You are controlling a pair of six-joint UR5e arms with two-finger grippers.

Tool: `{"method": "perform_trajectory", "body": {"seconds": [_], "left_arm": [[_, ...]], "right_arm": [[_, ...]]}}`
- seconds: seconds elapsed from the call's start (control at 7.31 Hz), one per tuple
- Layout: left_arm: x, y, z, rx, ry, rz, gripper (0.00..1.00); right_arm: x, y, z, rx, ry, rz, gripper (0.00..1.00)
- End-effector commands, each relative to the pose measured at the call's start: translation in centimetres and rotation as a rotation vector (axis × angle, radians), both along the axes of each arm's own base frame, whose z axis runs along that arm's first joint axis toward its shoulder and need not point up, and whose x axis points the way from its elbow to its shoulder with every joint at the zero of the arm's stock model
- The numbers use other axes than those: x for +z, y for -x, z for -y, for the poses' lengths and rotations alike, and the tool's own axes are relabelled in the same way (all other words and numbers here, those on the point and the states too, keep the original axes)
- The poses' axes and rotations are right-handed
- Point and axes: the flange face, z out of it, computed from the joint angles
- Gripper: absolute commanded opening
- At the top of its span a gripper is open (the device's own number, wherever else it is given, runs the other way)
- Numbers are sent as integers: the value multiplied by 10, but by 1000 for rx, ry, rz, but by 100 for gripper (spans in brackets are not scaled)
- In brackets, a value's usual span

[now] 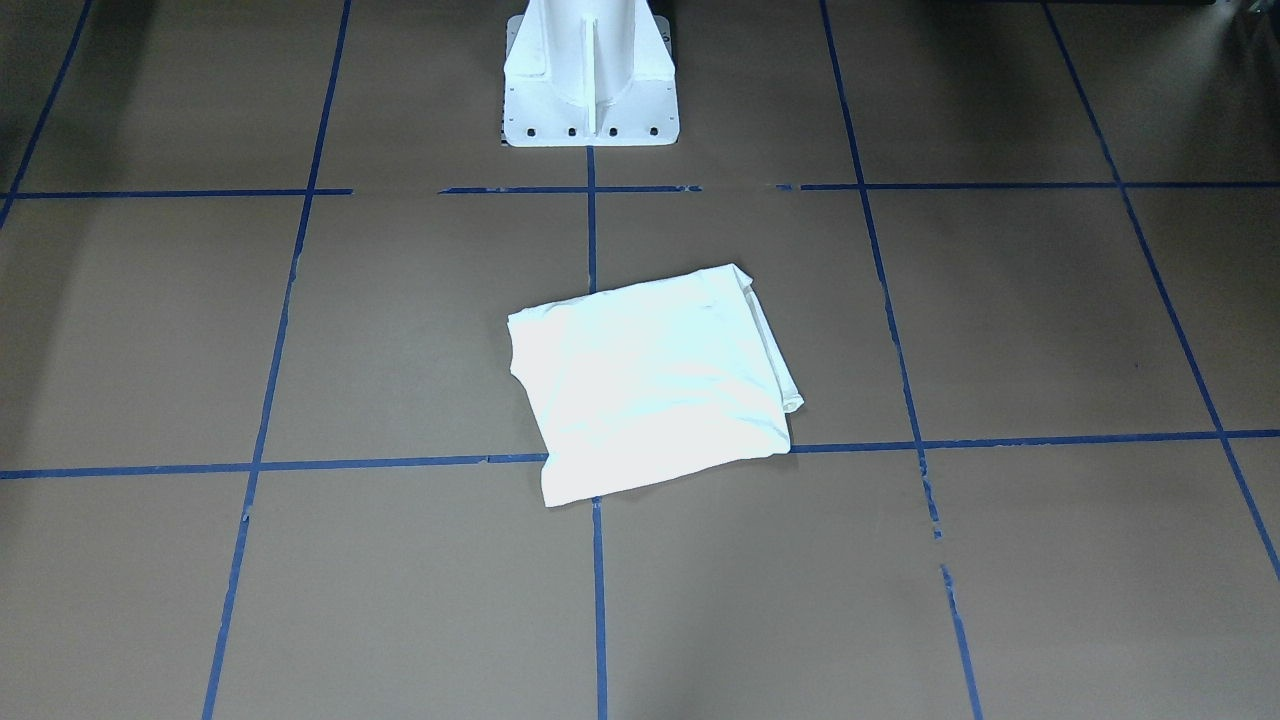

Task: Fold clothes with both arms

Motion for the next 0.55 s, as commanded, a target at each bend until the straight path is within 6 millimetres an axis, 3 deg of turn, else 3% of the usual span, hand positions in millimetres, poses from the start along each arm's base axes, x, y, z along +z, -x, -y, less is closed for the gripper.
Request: {"method": "perform_trajectory", "body": {"seconds": [0.0, 0.27, 0.41], "left_arm": [[32, -1, -28, -5, 59, -10, 100], [39, -2, -29, -5, 91, -13, 100], [41, -2, -29, -10, 100, -15, 100]], "right_arm": [[-24, 12, -29, 35, -1, 50, 100], [-25, 51, -18, -41, 3, 28, 100], [-28, 59, -14, -56, 1, 26, 100]]}}
